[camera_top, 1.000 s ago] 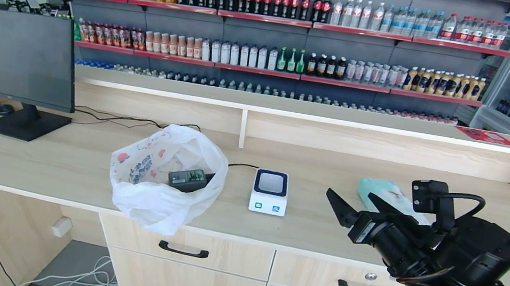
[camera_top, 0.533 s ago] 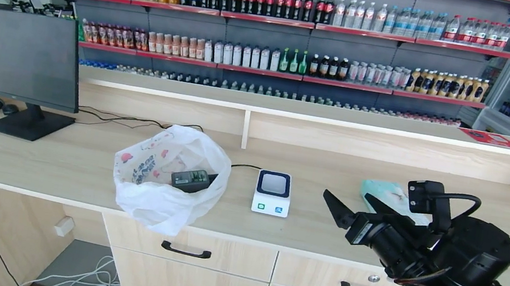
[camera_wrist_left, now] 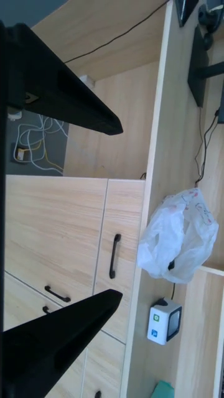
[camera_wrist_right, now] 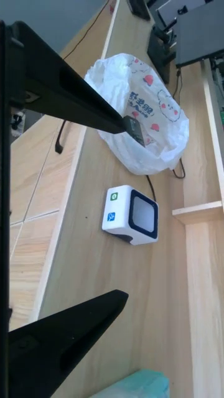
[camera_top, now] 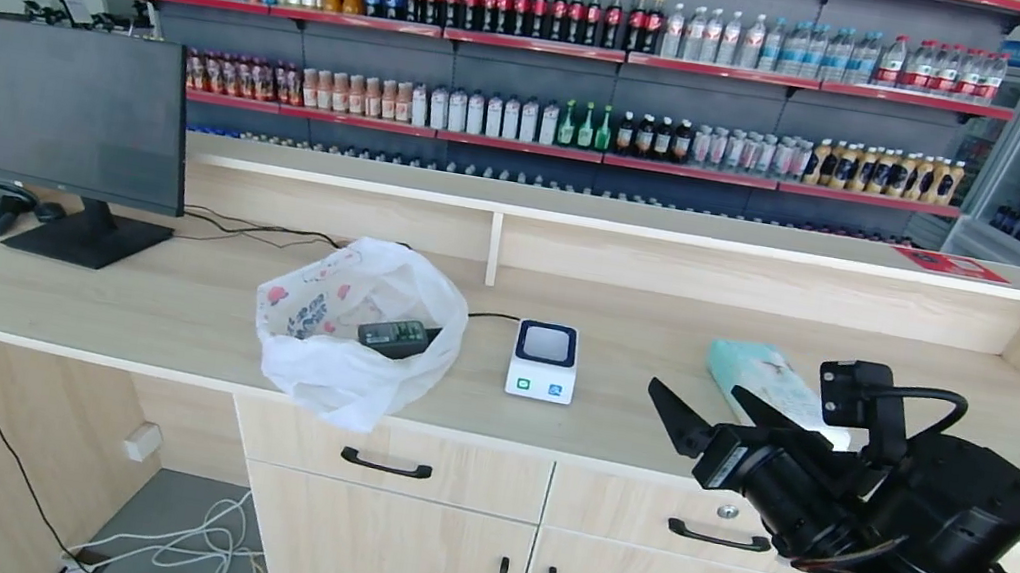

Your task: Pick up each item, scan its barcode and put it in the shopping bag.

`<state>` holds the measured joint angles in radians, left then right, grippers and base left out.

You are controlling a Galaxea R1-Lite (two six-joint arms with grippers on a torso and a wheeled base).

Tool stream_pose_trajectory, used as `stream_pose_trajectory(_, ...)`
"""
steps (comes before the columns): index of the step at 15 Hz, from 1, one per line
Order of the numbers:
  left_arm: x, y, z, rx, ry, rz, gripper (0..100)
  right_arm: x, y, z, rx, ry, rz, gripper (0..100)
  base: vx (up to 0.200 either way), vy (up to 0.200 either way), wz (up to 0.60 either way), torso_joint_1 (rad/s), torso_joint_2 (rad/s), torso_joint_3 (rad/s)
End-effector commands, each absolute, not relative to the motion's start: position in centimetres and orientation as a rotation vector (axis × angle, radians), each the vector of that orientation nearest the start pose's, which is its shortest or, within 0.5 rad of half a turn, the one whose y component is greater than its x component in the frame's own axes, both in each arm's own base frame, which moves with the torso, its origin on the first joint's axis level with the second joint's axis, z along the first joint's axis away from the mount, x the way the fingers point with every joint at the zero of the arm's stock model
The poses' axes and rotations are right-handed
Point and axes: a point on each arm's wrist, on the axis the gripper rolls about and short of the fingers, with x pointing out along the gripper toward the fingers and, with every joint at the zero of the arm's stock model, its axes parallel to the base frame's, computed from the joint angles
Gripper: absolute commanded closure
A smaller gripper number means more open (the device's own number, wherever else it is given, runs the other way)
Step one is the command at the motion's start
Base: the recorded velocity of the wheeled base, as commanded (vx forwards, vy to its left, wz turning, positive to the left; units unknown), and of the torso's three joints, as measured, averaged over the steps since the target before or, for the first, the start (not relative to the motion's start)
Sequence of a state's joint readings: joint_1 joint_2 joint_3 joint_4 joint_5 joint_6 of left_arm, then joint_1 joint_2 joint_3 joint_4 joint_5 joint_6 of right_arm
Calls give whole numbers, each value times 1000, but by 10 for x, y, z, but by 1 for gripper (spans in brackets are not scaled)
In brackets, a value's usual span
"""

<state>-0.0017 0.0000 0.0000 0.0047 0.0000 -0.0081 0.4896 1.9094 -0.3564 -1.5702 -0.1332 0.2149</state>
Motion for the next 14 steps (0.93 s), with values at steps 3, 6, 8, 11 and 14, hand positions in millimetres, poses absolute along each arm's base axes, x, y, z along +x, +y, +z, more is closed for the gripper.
stream_pose_trajectory(3, -23, 0, 75, -8, 5, -2, 0, 248, 130, 112, 219, 18, 360, 0, 0, -200, 0, 7, 22, 1)
stream_pose_trajectory(6, -23, 0, 75, -8, 5, -2, 0, 248, 130, 112, 219, 18, 360, 0, 0, -200, 0, 10, 2, 2)
stream_pose_trajectory(8, -23, 0, 75, -9, 5, -2, 0, 249, 130, 112, 219, 20, 360, 0, 0, -200, 0, 0, -2, 2)
stream_pose_trajectory(11, -23, 0, 75, -8, 5, -2, 0, 251, 132, 115, 221, 3, 366, 0, 0, -200, 0, 5, 2, 1)
stream_pose_trajectory(14, -23, 0, 75, -8, 5, -2, 0, 253, 133, 118, 218, -13, 367, 0, 0, -200, 0, 2, -2, 7)
